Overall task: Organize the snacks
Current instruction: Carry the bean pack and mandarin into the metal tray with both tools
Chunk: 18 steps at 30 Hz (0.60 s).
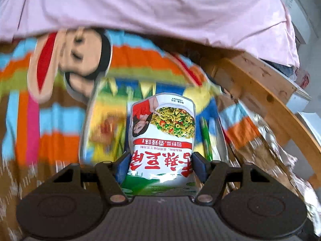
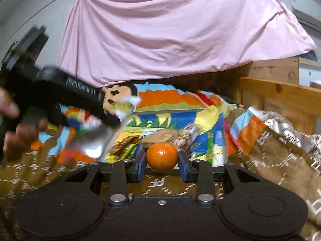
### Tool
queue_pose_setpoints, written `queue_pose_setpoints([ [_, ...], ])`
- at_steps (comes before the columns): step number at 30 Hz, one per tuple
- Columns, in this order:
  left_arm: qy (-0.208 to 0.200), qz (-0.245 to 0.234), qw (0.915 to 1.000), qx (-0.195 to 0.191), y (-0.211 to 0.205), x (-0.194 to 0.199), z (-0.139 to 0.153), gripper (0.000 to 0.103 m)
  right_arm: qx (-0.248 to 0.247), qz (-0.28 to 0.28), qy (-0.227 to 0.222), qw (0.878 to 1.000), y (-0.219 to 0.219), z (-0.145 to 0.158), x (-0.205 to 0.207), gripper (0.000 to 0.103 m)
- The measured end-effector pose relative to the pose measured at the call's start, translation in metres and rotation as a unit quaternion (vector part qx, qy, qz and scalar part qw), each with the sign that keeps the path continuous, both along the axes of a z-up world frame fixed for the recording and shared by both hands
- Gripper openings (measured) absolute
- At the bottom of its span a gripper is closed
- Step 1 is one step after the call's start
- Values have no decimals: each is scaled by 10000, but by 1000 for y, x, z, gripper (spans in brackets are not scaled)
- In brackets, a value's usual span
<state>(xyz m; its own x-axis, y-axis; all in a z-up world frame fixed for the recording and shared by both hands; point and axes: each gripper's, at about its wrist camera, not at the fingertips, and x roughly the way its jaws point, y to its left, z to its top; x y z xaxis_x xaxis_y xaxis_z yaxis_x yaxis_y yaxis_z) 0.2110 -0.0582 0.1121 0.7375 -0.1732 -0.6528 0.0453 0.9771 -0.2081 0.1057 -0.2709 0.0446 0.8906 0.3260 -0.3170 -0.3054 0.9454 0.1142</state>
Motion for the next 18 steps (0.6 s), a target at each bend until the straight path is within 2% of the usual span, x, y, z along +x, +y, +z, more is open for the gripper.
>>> queue_pose_setpoints([
  [5, -353, -58, 9992, 199, -3, 42, 1, 70, 139, -157, -229, 9995, -10, -13, 30, 36],
  [11, -447, -93, 9982, 390, 1, 87, -28, 70, 168, -367, -18, 9992, -14, -32, 101, 36],
  [16, -553, 90, 9982, -229, 2, 113, -57, 70, 266, -571, 400, 9972, -13, -55, 141, 36],
  [18, -513, 38, 9982, -307, -3, 124, -66, 70, 186, -540, 519, 9970, -10, -62, 149, 36],
])
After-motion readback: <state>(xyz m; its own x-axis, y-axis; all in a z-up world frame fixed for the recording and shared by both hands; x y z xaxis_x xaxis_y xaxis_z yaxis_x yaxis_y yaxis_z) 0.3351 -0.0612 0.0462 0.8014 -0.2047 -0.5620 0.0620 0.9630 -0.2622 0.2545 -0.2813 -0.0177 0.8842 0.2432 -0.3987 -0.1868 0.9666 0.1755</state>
